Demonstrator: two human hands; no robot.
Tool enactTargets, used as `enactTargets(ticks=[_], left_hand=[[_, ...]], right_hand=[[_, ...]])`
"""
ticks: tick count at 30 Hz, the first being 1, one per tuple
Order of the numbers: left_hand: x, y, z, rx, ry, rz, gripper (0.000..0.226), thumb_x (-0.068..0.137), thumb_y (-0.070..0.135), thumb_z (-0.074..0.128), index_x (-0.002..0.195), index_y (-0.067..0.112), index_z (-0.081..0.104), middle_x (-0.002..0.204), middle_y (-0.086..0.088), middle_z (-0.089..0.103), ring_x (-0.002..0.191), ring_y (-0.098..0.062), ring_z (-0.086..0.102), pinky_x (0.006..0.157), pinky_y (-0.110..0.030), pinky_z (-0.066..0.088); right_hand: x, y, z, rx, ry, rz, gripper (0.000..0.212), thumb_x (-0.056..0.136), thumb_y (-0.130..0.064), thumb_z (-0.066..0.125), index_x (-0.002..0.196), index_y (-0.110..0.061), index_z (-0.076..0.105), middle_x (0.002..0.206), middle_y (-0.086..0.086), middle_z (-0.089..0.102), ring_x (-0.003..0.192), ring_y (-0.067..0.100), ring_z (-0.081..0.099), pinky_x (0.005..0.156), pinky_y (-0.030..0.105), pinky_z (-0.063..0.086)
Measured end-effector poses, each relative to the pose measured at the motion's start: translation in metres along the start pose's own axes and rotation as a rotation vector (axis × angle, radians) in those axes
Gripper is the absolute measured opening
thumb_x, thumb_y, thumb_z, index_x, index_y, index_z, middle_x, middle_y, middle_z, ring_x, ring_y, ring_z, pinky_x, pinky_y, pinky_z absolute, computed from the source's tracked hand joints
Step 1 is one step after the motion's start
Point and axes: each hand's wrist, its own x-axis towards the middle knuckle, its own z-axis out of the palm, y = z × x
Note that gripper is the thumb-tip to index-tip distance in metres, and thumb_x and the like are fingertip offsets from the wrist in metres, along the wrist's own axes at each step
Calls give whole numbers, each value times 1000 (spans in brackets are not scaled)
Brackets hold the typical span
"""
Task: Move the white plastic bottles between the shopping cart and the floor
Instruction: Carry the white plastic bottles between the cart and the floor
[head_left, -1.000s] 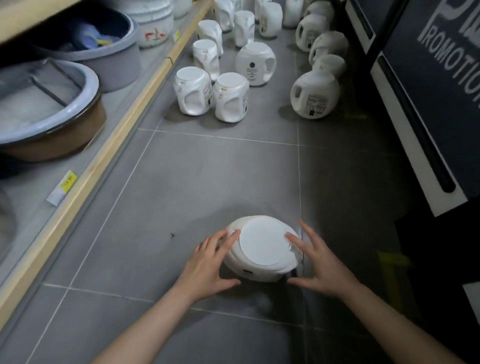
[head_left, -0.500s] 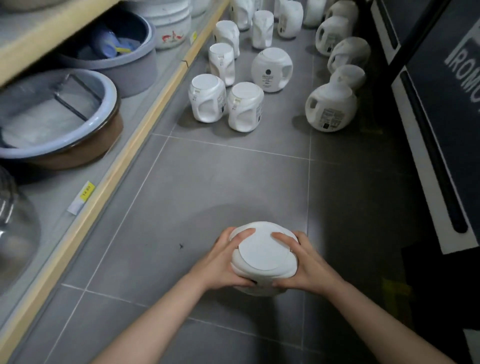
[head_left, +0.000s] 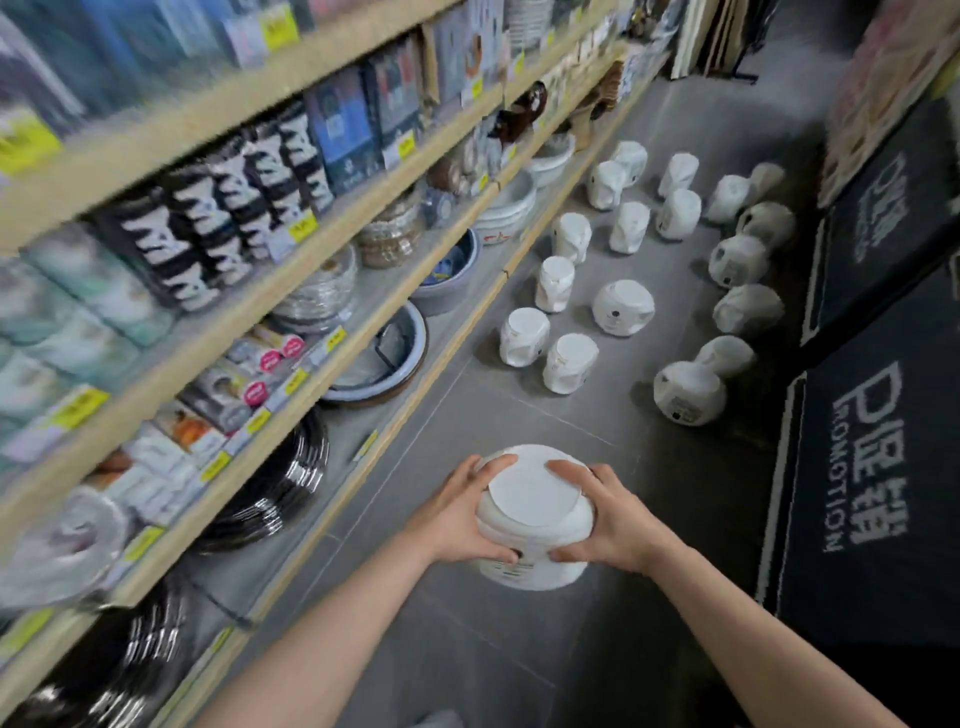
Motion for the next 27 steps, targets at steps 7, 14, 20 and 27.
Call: enactTargets(ticks=[7,14,20,27], left_hand=[[-107,82,-105,-21,202,-78,113,49,53,85,131,65,9,141,8,24,135,-15,28,113,-37,29],[-216,97,-137,-63,434,-202,112,52,51,86,137,59,13,144,6,22,134,-11,29,113,-27,25],[-332,81,-123,-103,618,-348,111,51,51,86,133,63,12,142,6,25,132,-12,30,115,-31,25],[-492,57,-94,-134,815,-458,114,48,53,87,140,47,20,140,1,30,130,-12,32,109,-14,19]], right_hand=[[-36,-130,-83,-70,-52,-178,96,59,-56,78,135,-54,20,128,-5,32,120,16,36,109,36,34],[-51,-224,-83,-91,-171,-407,96,57,-45,86,128,-59,21,128,-6,33,118,9,36,105,22,28],[-67,-300,-25,-123,-348,-574,97,54,-45,87,125,-60,23,133,-6,33,124,12,35,111,32,30],[-123,-407,76,-248,-554,-706,105,55,-46,87,136,-54,20,130,-8,30,121,11,32,101,25,28]])
